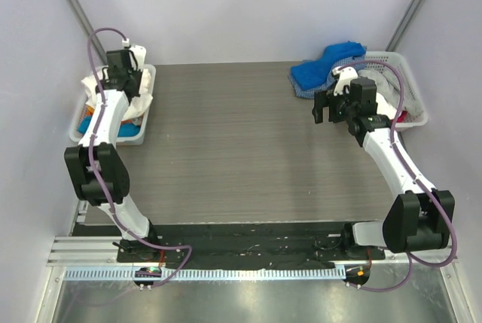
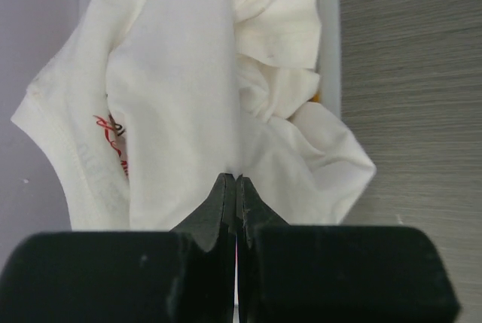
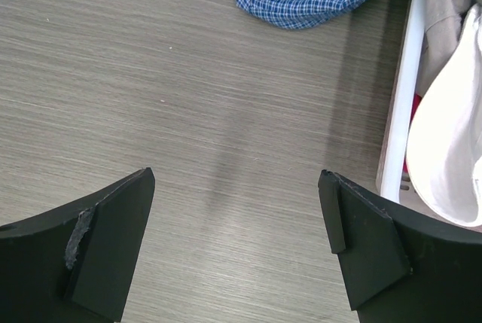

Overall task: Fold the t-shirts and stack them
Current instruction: Grab crumpled tshirt from bin with the left arm, then move the tshirt to the center of the board

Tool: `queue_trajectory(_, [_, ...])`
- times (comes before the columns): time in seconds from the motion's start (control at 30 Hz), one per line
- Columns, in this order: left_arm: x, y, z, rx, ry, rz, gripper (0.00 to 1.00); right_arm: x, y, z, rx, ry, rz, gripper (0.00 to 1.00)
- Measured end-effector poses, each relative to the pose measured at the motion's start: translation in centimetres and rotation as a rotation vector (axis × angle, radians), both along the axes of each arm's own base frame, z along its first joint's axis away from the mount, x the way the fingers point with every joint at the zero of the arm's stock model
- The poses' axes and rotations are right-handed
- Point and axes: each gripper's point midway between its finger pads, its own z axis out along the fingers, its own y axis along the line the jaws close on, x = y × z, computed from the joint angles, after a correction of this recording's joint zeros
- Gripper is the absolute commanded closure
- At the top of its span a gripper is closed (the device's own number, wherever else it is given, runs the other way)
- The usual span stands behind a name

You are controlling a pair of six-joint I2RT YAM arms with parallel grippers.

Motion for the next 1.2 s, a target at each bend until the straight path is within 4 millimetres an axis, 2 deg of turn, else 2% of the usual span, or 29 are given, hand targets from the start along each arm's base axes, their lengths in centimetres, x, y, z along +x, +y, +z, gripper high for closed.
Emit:
queue_trajectory(0.07, [-0.2, -1.3, 1.8, -0.062, -0.027, -0.034, 1.00, 0.1, 0.0, -0.5, 0.001, 0.014, 0.002, 0.00])
queue_trajectory(0.13, [-0.2, -2.8, 5.2, -0.138, -0.088, -0.069, 1.00, 0.2, 0.0, -1.1, 0.002, 0.031, 0.004, 0.00])
queue_trajectory(0.23, [-0.3, -5.1, 12.3, -0.238, -0.223, -0.134, 1.00, 0.3, 0.0, -1.8, 0.002, 0.049, 0.004, 0.00])
queue_trajectory(0.33, [-1.4, -7.3, 20.3, -0.312, -0.366, -0.204, 1.00, 0.3, 0.0, -2.2, 0.002, 0.061, 0.004, 0.00])
queue_trajectory(0.37, [-1.8, -7.9, 22.4, -0.329, -0.408, -0.225, 1.00, 0.3, 0.0, -2.3, 0.002, 0.065, 0.004, 0.00])
queue_trajectory(0.4, [-2.6, -8.8, 25.1, -0.350, -0.456, -0.257, 1.00, 0.3, 0.0, -2.5, 0.002, 0.069, 0.005, 0.00])
queue_trajectory(0.43, [-3.8, -10.0, 28.6, -0.376, -0.528, -0.302, 1.00, 0.3, 0.1, -2.7, 0.002, 0.075, 0.005, 0.00])
queue_trajectory(0.53, [-7.4, -13.1, 35.5, -0.440, -0.682, -0.437, 1.00, 0.4, 0.1, -3.4, 0.001, 0.096, 0.007, 0.00])
queue_trajectory(0.6, [-10.0, -14.8, 38.3, -0.481, -0.742, -0.517, 1.00, 0.4, 0.1, -3.8, 0.000, 0.107, 0.006, 0.00])
queue_trajectory(0.7, [-13.8, -16.8, 41.3, -0.553, -0.810, -0.620, 1.00, 0.5, 0.1, -4.2, -0.001, 0.118, 0.005, 0.00])
queue_trajectory(0.8, [-15.7, -17.8, 43.2, -0.600, -0.858, -0.679, 1.00, 0.5, 0.0, -4.3, -0.003, 0.121, 0.002, 0.00])
queue_trajectory(0.9, [-16.2, -18.6, 43.7, -0.646, -0.865, -0.720, 1.00, 0.5, -0.1, -4.3, -0.003, 0.121, 0.000, 0.00])
queue_trajectory(1.0, [-15.3, -19.7, 42.3, -0.703, -0.814, -0.743, 1.00, 0.5, -0.3, -4.3, -0.003, 0.121, -0.006, 0.00])
queue_trajectory(1.1, [-13.3, -21.1, 39.1, -0.760, -0.714, -0.749, 1.00, 0.5, -0.5, -4.4, -0.003, 0.122, -0.010, 0.00])
queue_trajectory(1.13, [-12.7, -21.6, 38.0, -0.773, -0.681, -0.750, 0.96, 0.5, -0.5, -4.4, -0.003, 0.124, -0.012, 0.00])
queue_trajectory(1.17, [-11.7, -22.4, 36.1, -0.794, -0.627, -0.748, 0.73, 0.6, -0.5, -4.5, -0.004, 0.126, -0.012, 0.00])
queue_trajectory(1.2, [-11.0, -23.0, 34.5, -0.806, -0.585, -0.746, 0.62, 0.5, -0.6, -4.6, -0.004, 0.127, -0.013, 0.00])
